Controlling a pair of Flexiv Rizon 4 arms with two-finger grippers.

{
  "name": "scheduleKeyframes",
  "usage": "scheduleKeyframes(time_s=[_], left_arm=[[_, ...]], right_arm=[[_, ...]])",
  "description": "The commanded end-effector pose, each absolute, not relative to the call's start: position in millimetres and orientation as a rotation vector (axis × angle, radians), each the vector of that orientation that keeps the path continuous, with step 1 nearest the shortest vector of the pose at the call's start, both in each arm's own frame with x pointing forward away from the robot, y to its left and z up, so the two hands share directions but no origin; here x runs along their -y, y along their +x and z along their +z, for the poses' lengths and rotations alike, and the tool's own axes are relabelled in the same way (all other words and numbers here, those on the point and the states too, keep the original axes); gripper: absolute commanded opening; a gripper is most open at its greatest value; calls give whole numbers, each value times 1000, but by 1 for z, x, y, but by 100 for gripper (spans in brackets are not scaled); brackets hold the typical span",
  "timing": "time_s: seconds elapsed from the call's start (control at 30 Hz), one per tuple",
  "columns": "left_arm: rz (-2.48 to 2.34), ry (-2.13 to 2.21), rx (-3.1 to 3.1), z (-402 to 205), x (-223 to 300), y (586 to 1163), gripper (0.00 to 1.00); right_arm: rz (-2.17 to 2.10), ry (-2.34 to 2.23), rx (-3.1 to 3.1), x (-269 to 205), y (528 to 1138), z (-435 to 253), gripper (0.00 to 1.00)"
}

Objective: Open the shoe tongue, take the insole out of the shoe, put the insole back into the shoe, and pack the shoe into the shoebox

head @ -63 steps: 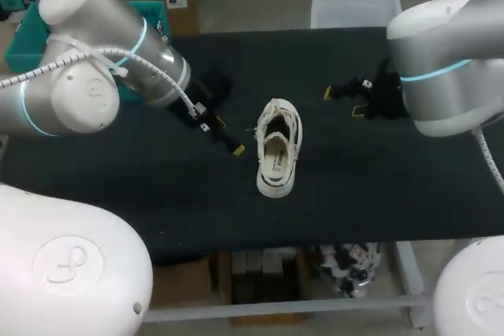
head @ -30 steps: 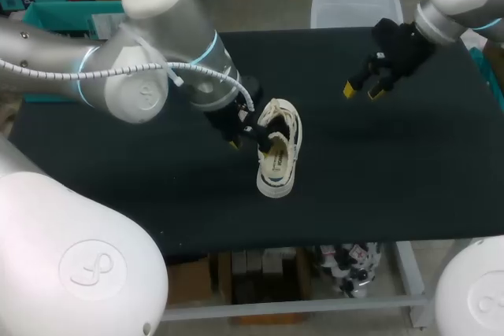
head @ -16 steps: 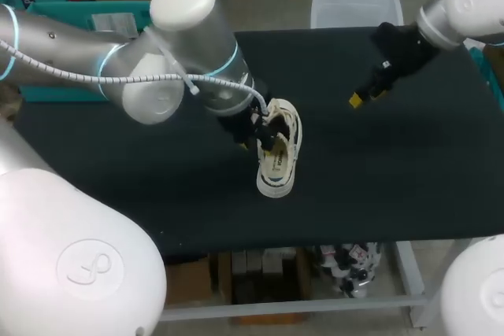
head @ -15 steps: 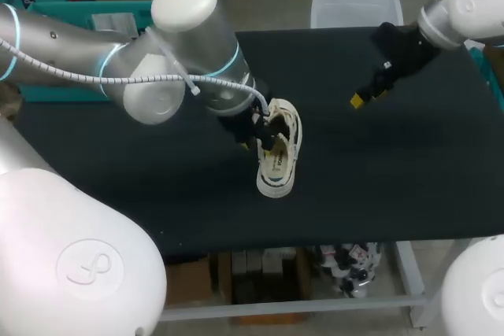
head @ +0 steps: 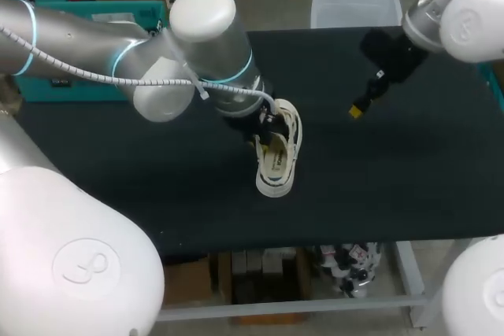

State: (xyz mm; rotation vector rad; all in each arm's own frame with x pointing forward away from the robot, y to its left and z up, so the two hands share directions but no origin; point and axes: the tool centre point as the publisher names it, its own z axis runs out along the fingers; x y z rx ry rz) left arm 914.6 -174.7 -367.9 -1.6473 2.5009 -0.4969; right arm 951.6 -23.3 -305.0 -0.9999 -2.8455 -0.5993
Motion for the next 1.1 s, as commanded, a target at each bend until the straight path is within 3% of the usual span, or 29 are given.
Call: scheduleKeyframes(time_s=[0.03,0.6,1.1], left_arm=[[-493,-1652,-2470,-369,178,917,0],[-787,-1511,-2446,-302,136,923,0],[-827,-1378,-2584,-227,90,939,0]], right_arm=[[-595,-1000,2845,24,951,-304,100],[-595,-1000,2845,24,951,-304,100],[-492,-548,3232,4,923,-294,100]])
